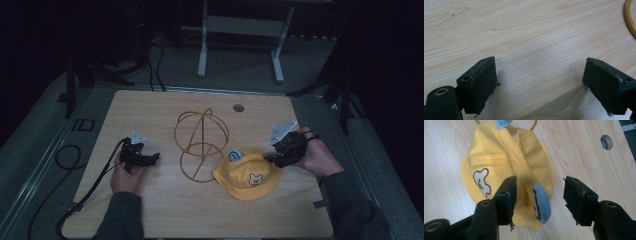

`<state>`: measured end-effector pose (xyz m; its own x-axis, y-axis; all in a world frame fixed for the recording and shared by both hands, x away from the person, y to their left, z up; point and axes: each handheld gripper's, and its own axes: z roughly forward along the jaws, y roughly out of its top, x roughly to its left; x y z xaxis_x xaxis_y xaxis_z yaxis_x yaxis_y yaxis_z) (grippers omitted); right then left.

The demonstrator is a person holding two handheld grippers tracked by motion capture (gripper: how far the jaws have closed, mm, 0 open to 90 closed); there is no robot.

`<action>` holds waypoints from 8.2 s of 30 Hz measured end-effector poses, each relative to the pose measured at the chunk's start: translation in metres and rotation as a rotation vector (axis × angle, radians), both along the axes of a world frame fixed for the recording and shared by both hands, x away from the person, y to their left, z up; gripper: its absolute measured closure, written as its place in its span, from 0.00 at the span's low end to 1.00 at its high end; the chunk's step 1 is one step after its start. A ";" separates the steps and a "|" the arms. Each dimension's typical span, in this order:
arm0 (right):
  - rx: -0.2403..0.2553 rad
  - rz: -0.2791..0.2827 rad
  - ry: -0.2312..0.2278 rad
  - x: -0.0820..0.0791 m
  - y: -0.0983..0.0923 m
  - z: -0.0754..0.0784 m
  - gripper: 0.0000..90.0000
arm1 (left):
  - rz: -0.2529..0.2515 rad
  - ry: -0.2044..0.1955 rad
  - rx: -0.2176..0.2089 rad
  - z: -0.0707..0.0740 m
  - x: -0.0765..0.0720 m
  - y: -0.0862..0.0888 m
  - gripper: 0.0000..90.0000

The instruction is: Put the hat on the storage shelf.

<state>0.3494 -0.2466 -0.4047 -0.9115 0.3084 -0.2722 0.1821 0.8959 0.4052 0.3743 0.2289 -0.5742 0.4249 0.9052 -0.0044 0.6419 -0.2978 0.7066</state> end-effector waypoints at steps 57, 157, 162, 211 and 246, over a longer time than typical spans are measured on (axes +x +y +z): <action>-0.192 0.148 0.192 0.019 0.043 -0.010 0.84 | 0.005 -0.002 -0.001 0.000 0.000 0.000 0.14; 0.024 0.004 0.009 0.014 -0.037 0.097 0.84 | 0.005 -0.002 -0.001 0.000 0.000 0.000 0.14; 0.037 0.013 0.012 0.012 -0.039 0.100 0.84 | 0.005 -0.002 -0.001 0.000 0.000 0.000 0.14; 0.108 0.076 -0.047 0.011 -0.009 0.137 0.84 | 0.005 0.000 0.000 0.000 0.000 0.000 0.14; 0.157 0.113 -0.089 0.013 0.021 0.152 0.84 | 0.005 -0.001 -0.001 0.000 0.000 0.000 0.14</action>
<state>0.3627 -0.2253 -0.2529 -0.9171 0.2505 -0.3101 0.0412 0.8333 0.5513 0.3743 0.2292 -0.5740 0.4204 0.9073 -0.0050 0.6429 -0.2940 0.7073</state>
